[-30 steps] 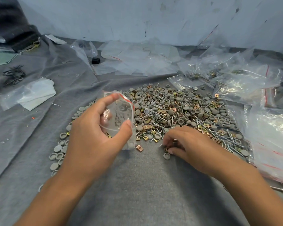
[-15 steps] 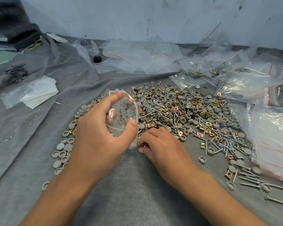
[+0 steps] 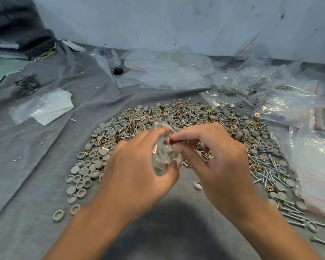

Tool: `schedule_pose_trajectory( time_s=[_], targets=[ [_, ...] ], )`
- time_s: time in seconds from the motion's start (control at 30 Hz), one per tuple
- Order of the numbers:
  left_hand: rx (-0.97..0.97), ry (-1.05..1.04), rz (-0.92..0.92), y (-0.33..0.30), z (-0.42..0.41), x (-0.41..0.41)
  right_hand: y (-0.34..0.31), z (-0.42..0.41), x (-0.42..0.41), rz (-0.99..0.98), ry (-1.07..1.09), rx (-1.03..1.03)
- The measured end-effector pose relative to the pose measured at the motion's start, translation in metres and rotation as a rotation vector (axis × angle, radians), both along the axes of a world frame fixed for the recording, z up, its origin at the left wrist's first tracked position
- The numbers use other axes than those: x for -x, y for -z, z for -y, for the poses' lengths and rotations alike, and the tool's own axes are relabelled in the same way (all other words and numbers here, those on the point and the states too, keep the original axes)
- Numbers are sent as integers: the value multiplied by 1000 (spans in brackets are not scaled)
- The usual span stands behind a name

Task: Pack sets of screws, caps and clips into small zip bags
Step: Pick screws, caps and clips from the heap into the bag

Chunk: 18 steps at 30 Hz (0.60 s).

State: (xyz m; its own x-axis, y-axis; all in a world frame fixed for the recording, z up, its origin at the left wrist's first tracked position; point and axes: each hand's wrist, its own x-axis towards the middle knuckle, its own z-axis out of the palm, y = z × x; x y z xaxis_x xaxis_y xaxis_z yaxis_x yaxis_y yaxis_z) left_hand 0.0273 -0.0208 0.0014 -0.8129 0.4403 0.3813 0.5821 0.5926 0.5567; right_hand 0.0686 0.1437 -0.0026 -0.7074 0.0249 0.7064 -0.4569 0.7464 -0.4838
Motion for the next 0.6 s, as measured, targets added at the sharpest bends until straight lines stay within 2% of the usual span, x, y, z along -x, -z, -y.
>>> schedule_pose_trajectory(
  time_s=[0.2,0.3,0.5,0.6],
  targets=[
    [33,2,-19,2,-4,-2,3,0,-2,21,48,36],
    [31,17,-10,3,-4,-2,6,-3,-1,28,59,-20],
    [-21,18,-14,5,-5,-3,5,-8,1,38,-13,-52],
    [-45,-6,-31,3,-3,-3,0,-28,2,88,96,8]
  ],
)
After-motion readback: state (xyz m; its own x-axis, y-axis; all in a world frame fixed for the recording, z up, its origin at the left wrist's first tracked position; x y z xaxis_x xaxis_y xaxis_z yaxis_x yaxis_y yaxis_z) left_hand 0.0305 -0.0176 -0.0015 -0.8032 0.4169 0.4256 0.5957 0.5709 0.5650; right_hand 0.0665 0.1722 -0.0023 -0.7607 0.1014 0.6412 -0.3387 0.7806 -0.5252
